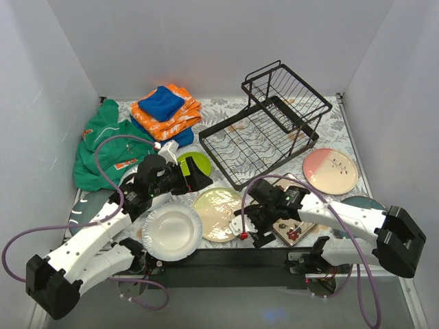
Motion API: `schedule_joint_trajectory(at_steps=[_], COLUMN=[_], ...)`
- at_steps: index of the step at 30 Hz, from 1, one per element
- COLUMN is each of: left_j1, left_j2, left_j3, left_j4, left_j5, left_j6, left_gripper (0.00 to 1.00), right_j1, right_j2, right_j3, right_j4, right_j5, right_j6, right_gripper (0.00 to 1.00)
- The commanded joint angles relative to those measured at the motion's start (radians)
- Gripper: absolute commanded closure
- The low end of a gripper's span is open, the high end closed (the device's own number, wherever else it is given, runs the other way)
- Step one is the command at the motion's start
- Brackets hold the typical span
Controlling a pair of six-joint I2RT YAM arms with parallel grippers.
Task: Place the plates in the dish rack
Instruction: Grab a plate with the right arm
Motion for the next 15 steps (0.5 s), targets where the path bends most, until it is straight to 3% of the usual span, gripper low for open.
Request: schedule_joint_trajectory(at_steps=[1, 15], left_j1=[-0.005, -0.005], left_j2=[-0.056, -0.070], left_j3=[0.035, 0.004], left_j4=[-0.070, -0.082], left_j5=[-0.047, -0.069], left_j6=[0.024, 0.005], left_gripper=[0.02, 0.02], right_j1=[0.053, 0.140], right_j2=[0.030, 0.139], right_j3=[0.034, 0.030], right_j4=[0.111, 0.215], right_j5=[0.007, 0.082], right_j6=[-0.060, -0.064], right_gripper=[0.16, 0.32])
